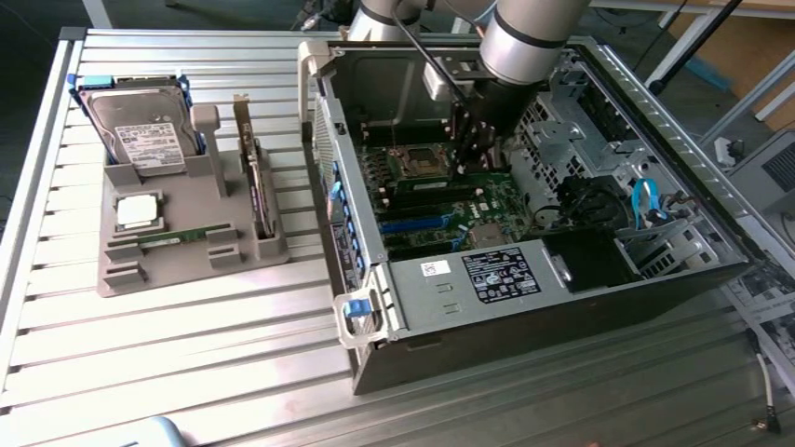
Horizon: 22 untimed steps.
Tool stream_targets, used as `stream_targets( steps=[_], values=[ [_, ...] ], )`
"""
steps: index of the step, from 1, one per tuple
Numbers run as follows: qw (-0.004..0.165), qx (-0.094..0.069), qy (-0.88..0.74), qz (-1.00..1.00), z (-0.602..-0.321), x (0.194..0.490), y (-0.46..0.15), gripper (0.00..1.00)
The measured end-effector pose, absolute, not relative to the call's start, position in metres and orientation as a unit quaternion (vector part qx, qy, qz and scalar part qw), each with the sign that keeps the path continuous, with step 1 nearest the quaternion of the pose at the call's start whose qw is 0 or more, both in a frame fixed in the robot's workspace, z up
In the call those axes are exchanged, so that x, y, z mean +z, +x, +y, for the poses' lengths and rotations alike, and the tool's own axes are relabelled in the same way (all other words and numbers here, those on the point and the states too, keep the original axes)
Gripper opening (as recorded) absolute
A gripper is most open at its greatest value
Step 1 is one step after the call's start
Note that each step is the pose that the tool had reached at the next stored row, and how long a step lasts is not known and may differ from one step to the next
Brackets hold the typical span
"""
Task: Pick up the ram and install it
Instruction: 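Insert the ram into the slot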
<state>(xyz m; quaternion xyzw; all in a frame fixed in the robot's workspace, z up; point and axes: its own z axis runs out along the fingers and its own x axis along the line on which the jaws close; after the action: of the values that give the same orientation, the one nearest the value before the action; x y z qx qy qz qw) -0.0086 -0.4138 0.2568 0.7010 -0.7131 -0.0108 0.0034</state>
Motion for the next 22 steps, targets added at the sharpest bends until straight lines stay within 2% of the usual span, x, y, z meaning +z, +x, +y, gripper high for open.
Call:
stream_targets(
  steps=[22],
  values=[
    [0.003, -0.011, 0.701, -0.713, -0.413, 0.2456, -0.0103, 0.12]
  ],
)
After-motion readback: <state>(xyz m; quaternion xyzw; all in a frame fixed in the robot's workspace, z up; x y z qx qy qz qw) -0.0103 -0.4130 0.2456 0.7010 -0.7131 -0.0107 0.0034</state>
